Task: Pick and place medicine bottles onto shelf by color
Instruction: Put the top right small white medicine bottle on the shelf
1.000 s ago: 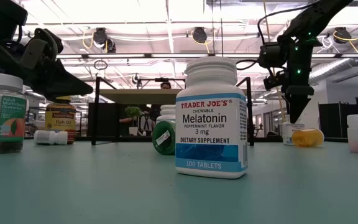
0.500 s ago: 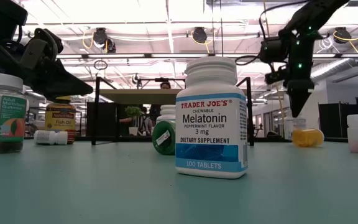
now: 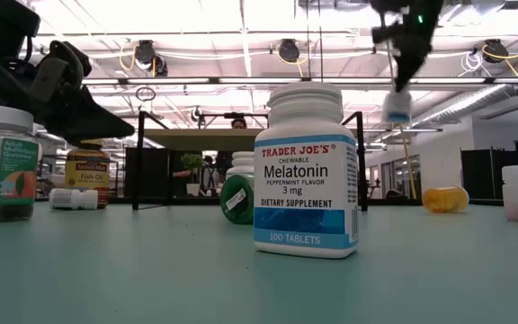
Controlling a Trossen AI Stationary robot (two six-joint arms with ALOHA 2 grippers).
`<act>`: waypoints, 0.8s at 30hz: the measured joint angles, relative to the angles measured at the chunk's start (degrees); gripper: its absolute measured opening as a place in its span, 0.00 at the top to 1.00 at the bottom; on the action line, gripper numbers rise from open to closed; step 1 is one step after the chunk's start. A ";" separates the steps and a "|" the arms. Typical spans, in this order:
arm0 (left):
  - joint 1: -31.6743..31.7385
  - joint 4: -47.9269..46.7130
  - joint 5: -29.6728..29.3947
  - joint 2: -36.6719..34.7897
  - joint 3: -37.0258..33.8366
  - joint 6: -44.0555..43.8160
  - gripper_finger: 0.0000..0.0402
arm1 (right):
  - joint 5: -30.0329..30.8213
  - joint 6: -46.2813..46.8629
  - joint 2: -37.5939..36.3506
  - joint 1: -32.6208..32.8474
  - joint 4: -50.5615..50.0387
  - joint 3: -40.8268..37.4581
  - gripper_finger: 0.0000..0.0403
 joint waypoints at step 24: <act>2.65 1.51 -0.20 0.00 0.00 4.28 0.90 | -6.41 -4.17 34.15 1.77 -2.58 33.07 0.55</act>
